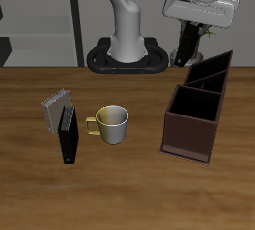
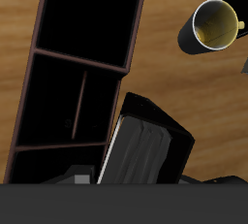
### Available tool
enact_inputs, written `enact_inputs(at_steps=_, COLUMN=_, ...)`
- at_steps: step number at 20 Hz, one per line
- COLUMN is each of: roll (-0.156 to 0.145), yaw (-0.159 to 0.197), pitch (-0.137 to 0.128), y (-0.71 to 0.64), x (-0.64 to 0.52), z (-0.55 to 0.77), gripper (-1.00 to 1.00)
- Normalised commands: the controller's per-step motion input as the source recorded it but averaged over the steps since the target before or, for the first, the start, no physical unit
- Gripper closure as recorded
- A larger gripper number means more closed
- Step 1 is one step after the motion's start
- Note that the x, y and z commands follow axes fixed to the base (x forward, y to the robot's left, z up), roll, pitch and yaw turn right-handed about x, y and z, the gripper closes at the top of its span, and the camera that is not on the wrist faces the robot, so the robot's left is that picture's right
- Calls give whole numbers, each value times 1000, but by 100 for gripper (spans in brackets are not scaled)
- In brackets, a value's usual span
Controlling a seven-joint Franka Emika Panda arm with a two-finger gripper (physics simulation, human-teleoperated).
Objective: Place the left black book into the left desk caddy's left compartment
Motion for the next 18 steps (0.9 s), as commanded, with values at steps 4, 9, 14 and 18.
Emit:
enact_inputs(at_steps=4, roll=73, yaw=6, pitch=13, y=300, x=-249, z=-127, gripper=100)
enact_inputs(at_steps=9, roll=36, yaw=-26, pitch=-14, y=252, x=-371, z=-23, gripper=100)
enact_inputs(at_steps=14, roll=45, yaw=-21, pitch=-15, y=151, x=-205, z=-16, gripper=100)
enact_inputs(at_steps=18, roll=62, yaw=-15, pitch=10, y=211, x=-172, z=-63, gripper=100)
